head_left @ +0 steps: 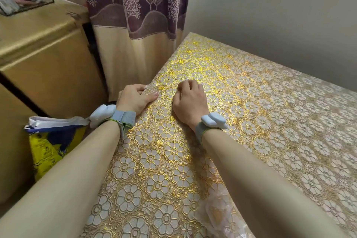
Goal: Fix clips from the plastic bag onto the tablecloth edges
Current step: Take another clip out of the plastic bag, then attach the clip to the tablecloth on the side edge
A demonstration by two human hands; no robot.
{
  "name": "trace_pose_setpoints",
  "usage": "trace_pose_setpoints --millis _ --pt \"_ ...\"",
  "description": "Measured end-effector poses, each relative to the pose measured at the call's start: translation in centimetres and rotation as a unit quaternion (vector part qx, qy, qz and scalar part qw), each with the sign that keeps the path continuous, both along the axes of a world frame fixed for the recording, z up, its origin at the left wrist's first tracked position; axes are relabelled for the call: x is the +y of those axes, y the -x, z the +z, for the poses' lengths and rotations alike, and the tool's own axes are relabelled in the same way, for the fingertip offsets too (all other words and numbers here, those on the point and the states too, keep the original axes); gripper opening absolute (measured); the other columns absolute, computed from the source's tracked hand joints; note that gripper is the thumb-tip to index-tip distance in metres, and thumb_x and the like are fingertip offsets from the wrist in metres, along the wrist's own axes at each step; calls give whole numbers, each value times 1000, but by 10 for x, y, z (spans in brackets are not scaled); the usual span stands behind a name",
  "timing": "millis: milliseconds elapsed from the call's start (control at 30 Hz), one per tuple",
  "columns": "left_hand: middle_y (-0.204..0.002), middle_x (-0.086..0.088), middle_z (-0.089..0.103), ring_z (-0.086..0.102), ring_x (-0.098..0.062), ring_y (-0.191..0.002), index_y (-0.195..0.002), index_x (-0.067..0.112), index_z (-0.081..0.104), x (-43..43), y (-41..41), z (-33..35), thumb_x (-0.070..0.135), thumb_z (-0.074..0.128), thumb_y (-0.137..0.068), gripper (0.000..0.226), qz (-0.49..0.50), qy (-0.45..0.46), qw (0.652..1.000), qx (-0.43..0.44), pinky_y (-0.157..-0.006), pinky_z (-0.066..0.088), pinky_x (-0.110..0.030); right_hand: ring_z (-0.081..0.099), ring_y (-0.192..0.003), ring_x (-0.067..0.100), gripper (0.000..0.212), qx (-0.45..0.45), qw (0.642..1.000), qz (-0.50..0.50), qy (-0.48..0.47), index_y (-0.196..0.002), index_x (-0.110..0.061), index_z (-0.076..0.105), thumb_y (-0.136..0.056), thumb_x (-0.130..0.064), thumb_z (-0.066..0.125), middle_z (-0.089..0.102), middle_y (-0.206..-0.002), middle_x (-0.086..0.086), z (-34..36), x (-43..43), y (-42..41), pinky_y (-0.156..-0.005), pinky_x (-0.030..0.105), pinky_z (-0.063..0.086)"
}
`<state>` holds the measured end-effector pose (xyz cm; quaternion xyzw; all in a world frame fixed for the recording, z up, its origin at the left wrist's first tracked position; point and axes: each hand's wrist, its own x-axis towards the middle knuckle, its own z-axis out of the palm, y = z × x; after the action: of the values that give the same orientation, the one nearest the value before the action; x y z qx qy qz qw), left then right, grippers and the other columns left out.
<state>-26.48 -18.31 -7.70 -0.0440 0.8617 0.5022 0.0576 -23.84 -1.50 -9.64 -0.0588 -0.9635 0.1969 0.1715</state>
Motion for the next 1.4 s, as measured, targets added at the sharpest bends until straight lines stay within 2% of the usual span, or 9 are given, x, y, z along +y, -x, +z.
trace_pose_setpoints --millis 233,400,567,733,833,933,1133,1267,1400 --pt "-95 6 65 55 -9 -95 -113 21 72 -1 3 0 43 75 -80 40 -20 48 998 19 -86 36 -18 49 -106 32 29 2 1000 -5 -10 -113 -9 61 -92 -24 48 57 -119 12 -1 1 1 -88 41 42" --pt "-106 2 72 58 -28 -112 -115 33 68 -2 4 -5 63 56 -77 50 -44 120 991 37 -95 47 -36 49 -104 31 28 8 1000 -3 -14 -111 -10 61 -93 -25 47 57 -118 11 -2 1 3 -86 41 42" --pt "-150 -10 40 44 -35 -130 -154 20 14 16 -7 -11 49 23 -101 62 -84 311 946 40 -97 38 -46 45 -114 30 31 -23 999 26 -37 -122 -12 58 -101 -27 42 54 -131 8 -2 6 -5 -94 40 40" --pt "-162 -4 12 27 -29 -142 -155 19 13 20 -44 -16 47 19 -100 62 -94 391 909 110 -110 26 -50 28 -145 31 50 -147 983 94 -64 -154 -21 33 -106 -35 32 24 -164 9 8 16 -42 -119 42 25" --pt "-163 0 6 6 -27 -149 -154 27 13 25 -78 -19 52 18 -98 62 -114 413 896 120 -116 7 -54 41 -137 34 45 -183 976 119 -30 -142 -20 50 -100 -33 40 42 -150 13 21 28 -78 -110 43 39" --pt "-163 0 2 0 -22 -150 -155 26 11 35 -118 -17 54 15 -97 65 -151 428 883 119 -117 -3 -54 57 -119 32 33 -195 976 100 14 -124 -15 66 -97 -27 52 63 -126 14 46 47 -127 -97 38 46" --pt "-162 -5 10 5 -28 -149 -153 25 19 58 -178 -2 51 23 -98 61 -197 380 900 82 -118 0 -54 63 -110 20 28 -128 988 22 88 -121 -15 68 -98 -25 56 71 -120 5 84 90 -236 -97 32 47" --pt "-149 -10 39 30 -29 -139 -143 23 39 83 -228 23 43 31 -99 49 -243 270 926 107 -114 19 -50 61 -101 10 26 -76 990 -33 116 -120 -15 67 -98 -22 56 69 -116 0 92 118 -320 -94 30 51" --pt "-150 -8 37 35 -27 -137 -145 20 36 101 -267 30 39 37 -99 50 -253 233 920 188 -112 28 -47 64 -88 9 15 -23 982 -110 154 -107 -19 68 -94 -19 61 66 -94 -9 78 127 -378 -86 36 56"
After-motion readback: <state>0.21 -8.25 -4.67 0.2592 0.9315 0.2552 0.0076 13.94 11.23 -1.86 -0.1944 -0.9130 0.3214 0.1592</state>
